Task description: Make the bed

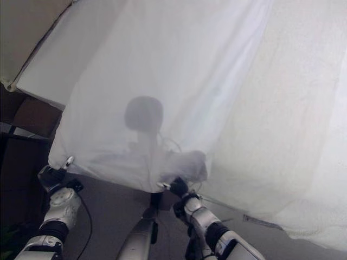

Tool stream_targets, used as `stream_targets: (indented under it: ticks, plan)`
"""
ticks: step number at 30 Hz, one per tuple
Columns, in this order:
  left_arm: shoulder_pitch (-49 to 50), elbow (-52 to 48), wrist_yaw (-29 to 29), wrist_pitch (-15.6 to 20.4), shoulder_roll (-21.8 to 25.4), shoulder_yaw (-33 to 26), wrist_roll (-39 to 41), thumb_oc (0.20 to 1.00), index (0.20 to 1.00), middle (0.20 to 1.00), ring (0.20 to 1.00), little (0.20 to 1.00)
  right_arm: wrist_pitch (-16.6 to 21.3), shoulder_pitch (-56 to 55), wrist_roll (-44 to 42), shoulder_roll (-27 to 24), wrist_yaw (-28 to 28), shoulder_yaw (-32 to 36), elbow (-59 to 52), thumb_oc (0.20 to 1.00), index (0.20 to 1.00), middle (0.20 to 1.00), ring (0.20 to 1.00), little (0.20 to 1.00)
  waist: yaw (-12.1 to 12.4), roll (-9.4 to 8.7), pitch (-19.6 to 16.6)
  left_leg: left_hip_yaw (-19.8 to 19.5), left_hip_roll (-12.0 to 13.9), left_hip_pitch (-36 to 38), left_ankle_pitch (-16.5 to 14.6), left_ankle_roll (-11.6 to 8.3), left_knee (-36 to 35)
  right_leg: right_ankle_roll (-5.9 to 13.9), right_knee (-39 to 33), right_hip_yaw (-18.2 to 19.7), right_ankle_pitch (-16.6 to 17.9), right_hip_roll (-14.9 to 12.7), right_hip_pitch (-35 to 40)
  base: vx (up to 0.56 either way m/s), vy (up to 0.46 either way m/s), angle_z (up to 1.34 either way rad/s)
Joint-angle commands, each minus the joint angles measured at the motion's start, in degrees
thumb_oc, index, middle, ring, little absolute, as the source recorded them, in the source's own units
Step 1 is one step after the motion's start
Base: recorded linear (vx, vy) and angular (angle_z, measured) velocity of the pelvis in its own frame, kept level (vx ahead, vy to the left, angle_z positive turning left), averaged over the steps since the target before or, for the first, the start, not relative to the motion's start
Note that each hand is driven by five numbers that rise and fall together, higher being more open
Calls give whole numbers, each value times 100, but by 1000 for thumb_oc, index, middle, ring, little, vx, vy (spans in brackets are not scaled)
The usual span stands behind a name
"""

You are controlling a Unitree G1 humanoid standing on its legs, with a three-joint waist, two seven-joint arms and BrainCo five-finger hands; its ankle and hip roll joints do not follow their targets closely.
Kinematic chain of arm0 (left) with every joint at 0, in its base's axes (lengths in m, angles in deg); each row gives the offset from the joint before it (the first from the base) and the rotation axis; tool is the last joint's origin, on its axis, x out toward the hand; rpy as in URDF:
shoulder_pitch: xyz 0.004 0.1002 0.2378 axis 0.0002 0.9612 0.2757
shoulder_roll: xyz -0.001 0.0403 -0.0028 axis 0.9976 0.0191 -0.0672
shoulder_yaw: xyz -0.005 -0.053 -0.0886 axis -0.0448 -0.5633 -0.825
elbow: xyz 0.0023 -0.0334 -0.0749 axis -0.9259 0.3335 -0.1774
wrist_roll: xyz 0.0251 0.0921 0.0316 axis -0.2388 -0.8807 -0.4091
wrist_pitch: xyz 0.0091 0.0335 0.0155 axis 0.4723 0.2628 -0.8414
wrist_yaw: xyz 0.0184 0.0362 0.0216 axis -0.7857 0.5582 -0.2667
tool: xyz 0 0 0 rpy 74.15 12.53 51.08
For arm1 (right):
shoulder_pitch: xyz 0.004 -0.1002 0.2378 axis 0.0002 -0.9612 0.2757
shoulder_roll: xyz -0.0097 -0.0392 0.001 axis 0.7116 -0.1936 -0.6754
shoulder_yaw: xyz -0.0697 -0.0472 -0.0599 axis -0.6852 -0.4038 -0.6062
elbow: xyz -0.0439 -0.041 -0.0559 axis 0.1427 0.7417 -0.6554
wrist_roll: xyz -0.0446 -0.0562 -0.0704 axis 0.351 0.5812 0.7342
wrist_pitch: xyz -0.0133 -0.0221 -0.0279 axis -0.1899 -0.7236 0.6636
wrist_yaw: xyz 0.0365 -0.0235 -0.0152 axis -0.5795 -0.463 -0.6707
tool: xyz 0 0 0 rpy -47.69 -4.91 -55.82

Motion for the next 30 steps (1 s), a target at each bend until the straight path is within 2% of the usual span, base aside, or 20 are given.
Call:
stream_targets:
  ticks: [1,3,4,5,6,7,8,9,10,13,15,17,18,20,24,26,27,28,29,30]
  plan:
    - [491,335,102,-247,490,-347,-292,1000,1000,1000,1000,1000,-289,-598,614,-326,276,825,514,1000,1000,1000,1000,1000,-32,-6,99,265,-477,40,-78,93,-300,681,-19,163,753,-551,-353,33,5,3]
    - [643,665,383,-419,373,-377,-276,1000,1000,1000,1000,1000,-366,-753,578,-492,376,1359,1001,1000,1000,1000,1000,1000,-105,55,44,283,-495,119,-49,96,-372,673,-34,147,731,-554,-320,24,-2,-4]
    - [639,670,385,-417,373,-374,-274,1000,1000,1000,1000,1000,-363,-751,578,-493,375,1362,1003,1000,1000,1000,1000,1000,-103,58,46,282,-494,122,-48,95,-375,673,-34,146,731,-554,-317,22,-16,-9]
    - [736,897,601,-558,308,-373,-366,1000,1000,1000,1000,1000,-413,-836,501,-655,421,1771,1311,1000,1000,1000,1000,1000,-169,126,-10,295,-504,193,-21,86,-436,660,-44,126,698,-554,-287,16,-11,-6]
    - [733,901,602,-557,308,-370,-365,1000,1000,1000,1000,1000,-412,-836,501,-656,420,1773,1312,1000,1000,1000,1000,1000,-168,128,-8,294,-504,196,-19,86,-439,660,-44,125,698,-554,-285,38,-25,-2]
    - [850,1112,796,-678,276,-356,-536,1000,1000,1000,1000,1000,-427,-888,395,-888,500,2223,1654,1000,1000,1000,1000,1000,-215,214,-77,288,-506,281,7,67,-499,647,-38,101,649,-551,-246,0,0,0]
    - [850,1112,796,-678,276,-356,-536,1000,1000,1000,1000,1000,-427,-888,395,-889,500,2223,1654,1000,1000,1000,1000,1000,-215,214,-77,288,-506,282,7,67,-499,646,-38,101,649,-551,-245,47,-53,-1]
    - [959,1372,948,-782,257,-402,-664,1000,1000,1000,1000,1000,-414,-977,158,-1130,565,2693,1886,1000,1000,1000,1000,1000,-276,282,-160,268,-500,374,25,52,-544,625,6,100,557,-536,-199,25,-40,-2]
    - [956,1374,948,-781,255,-399,-664,1000,1000,1000,1000,1000,-413,-978,158,-1133,563,2695,1887,1000,1000,1000,1000,1000,-275,286,-157,266,-499,379,26,51,-547,625,7,98,555,-535,-195,56,-74,1]
    - [1262,1297,1035,-802,195,-555,-710,1000,1000,1000,1000,1000,-403,-1231,-218,-1469,593,3415,2130,1000,1000,1000,1000,1000,-394,443,-336,191,-470,603,2,33,-555,541,307,143,241,-508,-92,61,-72,5]
    - [1437,750,989,-683,199,-621,-729,1000,1000,1000,1000,1000,-348,-1375,-498,-1666,664,3842,2065,1000,1000,1000,1000,1000,-458,508,-412,137,-437,733,-18,9,-533,488,532,164,21,-478,-38,54,-115,9]
    - [1764,-419,907,-450,217,-770,-716,1000,1000,1000,1000,1000,-145,-1536,-558,-1767,889,4114,1289,1000,1000,1000,1000,1000,-510,562,-449,77,-395,845,-26,-13,-495,427,727,198,-179,-442,20,26,-149,13]
    - [2066,-1494,1035,-97,112,-884,-370,1000,1000,1000,1000,1000,106,-1783,-468,-1847,1044,4307,0,1000,1000,1000,1000,1000,-562,595,-444,38,-367,880,-28,-28,-429,392,852,226,-280,-417,40,3,-151,8]
    - [2306,-2211,1432,69,-4,-882,82,1000,1000,1000,1000,1000,349,-2135,-440,-1952,929,4393,-1206,1000,1000,1000,1000,1000,-652,629,-459,-33,-320,864,-48,-51,-190,296,1014,267,-395,-373,52,-34,-163,10]
    - [2126,-3294,2561,173,-24,-430,1237,1000,1000,1000,1000,1000,852,-1965,-905,-2007,280,4287,-2856,1000,1000,1000,1000,1000,-754,570,-264,-75,-293,494,-221,-265,1006,80,1222,238,-606,-329,147,-71,-184,18]
    - [1862,-3839,2941,238,-42,-179,1677,1000,1000,1000,1000,1000,978,-1577,-963,-2159,12,3959,-3337,1000,1000,1000,1000,1000,-677,545,-204,-368,-403,346,-257,-295,1354,39,1322,320,-640,-311,151,-25,-59,1]
    - [1861,-3837,2944,238,-41,-181,1680,1000,1000,1000,1000,1000,977,-1574,-963,-2159,12,3958,-3338,1000,1000,1000,1000,1000,-680,546,-203,-371,-403,339,-263,-295,1365,39,1329,318,-644,-311,147,46,-7,-11]
    - [1458,-4051,3160,235,-99,154,2201,1000,1000,1000,1000,1000,1090,-1012,-1247,-2123,-49,3597,-3826,1000,1000,1000,1000,1000,-648,525,-253,-544,-367,179,-236,-252,1060,74,1370,416,-671,-289,115,44,10,-9]
    - [1449,-4047,3162,236,-99,152,2204,1000,1000,1000,1000,1000,1090,-1004,-1248,-2125,-49,3597,-3824,1000,1000,1000,1000,1000,-649,530,-269,-547,-365,159,-203,-250,1033,73,1352,413,-644,-285,92,123,71,-16]
    - [1014,-4125,3306,272,-28,496,2504,1000,1000,1000,1000,1000,1158,-489,-1513,-2073,-131,3194,-4121,1000,1000,1000,1000,1000,-647,532,-293,-526,-193,1,34,-245,782,126,1371,515,-616,-238,57,139,123,-12]
